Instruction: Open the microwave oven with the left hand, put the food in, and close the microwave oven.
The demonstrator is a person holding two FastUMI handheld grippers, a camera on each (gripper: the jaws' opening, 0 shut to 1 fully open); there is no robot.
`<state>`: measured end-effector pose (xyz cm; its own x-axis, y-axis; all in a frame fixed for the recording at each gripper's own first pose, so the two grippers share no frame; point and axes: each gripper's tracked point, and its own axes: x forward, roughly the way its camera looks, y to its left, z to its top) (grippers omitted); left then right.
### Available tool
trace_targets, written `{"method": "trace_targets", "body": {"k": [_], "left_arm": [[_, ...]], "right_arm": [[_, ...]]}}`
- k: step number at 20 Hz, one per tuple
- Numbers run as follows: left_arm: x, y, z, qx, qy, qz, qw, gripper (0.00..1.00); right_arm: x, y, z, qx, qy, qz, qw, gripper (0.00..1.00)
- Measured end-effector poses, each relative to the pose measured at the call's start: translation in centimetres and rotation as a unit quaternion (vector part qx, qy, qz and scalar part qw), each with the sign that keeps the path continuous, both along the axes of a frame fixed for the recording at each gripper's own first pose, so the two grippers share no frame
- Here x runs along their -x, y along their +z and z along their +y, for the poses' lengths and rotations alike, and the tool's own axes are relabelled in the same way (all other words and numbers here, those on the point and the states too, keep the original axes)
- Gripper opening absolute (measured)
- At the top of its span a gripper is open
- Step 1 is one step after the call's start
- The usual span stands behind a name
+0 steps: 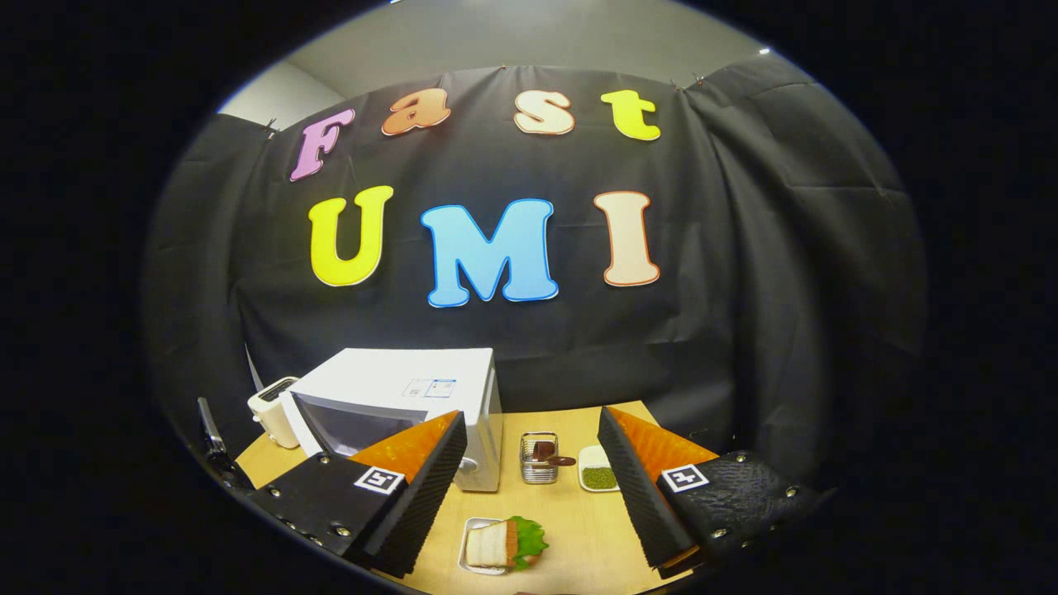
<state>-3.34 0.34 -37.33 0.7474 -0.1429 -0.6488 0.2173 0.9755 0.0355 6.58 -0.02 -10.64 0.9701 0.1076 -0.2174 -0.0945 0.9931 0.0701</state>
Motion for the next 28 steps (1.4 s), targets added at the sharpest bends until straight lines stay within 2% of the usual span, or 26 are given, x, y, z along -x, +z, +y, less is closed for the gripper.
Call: {"method": "trace_targets", "body": {"k": [6,8,11,20,25,28], "left_arm": [[6.3,1.7,7.9,-0.019,0.035,-0.001,0.999,0.1],[7.8,2.2,10.3,-0.01,0.03,-0.007,0.999,0.1],[9.4,2.8,14.3,-0.024,0.018,-0.011,0.999,0.1],[11.5,3.8,25.1,-0.023,0.028,-0.006,0.999,0.09],[11.5,4.1,28.7,-0.027,0.037,-0.007,0.999,0.09],[11.6,4.1,29.1,-0.024,0.033,-0.005,0.999,0.09]], "right_arm": [[3.0,-1.0,3.5,-0.014,0.012,0.01,1.0,0.97],[3.7,-1.2,4.5,-0.014,0.016,0.013,1.0,0.97],[4.4,-1.5,5.7,-0.006,0.022,0.014,1.0,0.97],[4.6,-4.1,7.0,0.007,0.03,0.047,0.998,0.97],[4.0,-5.6,6.4,0.01,0.026,0.068,0.997,0.98],[3.7,-6.7,5.9,0.006,0.02,0.084,0.996,0.97]]}}
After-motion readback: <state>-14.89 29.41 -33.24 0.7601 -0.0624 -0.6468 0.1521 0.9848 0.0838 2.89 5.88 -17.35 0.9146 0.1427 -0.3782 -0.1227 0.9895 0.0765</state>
